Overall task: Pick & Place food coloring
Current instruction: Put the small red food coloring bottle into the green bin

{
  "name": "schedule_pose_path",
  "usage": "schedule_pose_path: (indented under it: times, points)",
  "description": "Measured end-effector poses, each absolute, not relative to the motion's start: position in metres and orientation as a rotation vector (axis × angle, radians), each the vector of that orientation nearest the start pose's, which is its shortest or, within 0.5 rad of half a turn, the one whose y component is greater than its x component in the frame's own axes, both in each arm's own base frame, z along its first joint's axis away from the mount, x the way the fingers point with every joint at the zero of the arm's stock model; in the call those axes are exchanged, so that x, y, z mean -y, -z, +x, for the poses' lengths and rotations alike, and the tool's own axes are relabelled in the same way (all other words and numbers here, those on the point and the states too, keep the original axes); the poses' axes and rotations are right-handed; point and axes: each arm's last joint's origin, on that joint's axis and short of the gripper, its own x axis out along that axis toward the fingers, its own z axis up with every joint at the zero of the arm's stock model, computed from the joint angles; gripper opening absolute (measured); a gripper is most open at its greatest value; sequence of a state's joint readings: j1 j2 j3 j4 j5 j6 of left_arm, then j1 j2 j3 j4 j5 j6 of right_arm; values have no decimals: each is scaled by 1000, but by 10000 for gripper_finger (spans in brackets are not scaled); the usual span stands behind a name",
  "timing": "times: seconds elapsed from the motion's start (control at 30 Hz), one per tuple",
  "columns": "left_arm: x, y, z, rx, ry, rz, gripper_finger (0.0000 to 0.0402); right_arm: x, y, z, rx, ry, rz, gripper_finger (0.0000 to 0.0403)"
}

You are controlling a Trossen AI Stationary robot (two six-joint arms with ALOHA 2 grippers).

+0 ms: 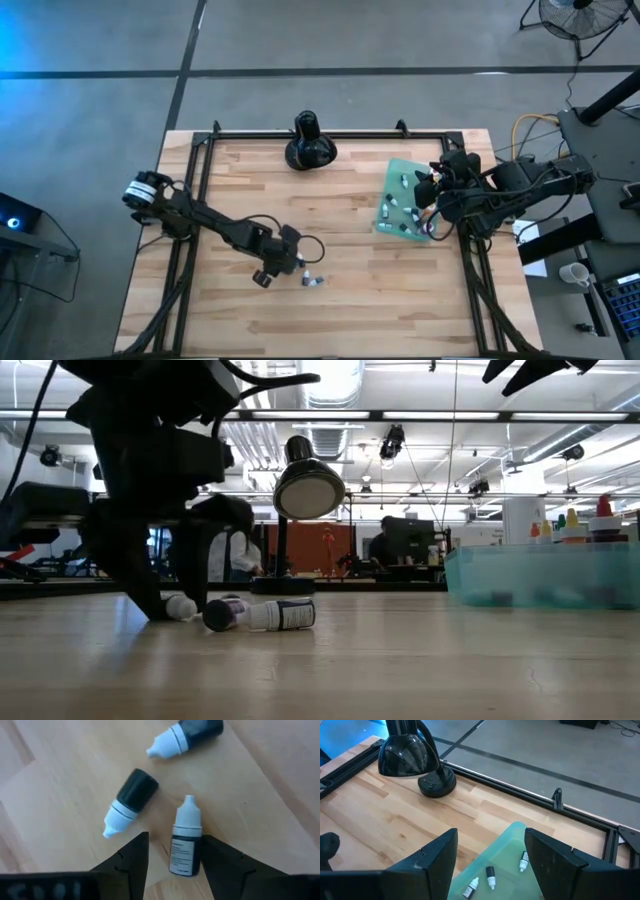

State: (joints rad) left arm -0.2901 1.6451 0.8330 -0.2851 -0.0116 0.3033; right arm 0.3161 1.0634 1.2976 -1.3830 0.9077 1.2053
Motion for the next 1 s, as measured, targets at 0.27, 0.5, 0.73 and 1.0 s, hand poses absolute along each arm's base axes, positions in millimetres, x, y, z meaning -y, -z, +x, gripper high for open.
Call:
schedule_pose_path:
  times: [0.27,0.5,0.73,1.0]
  points:
    - [83,-144,284,-1069,349,320,93,-25,-371,151,-482,960,418,224]
    - [72,-151,285,-1113,259,196,31,-25,-371,151,-481,960,419,224]
    - [41,-239,307,-833,174,191,49,-24,-376,146,-463,952,437,224]
    - [-28,-242,388,-552,95,297,48,-23,-380,143,-436,949,482,224]
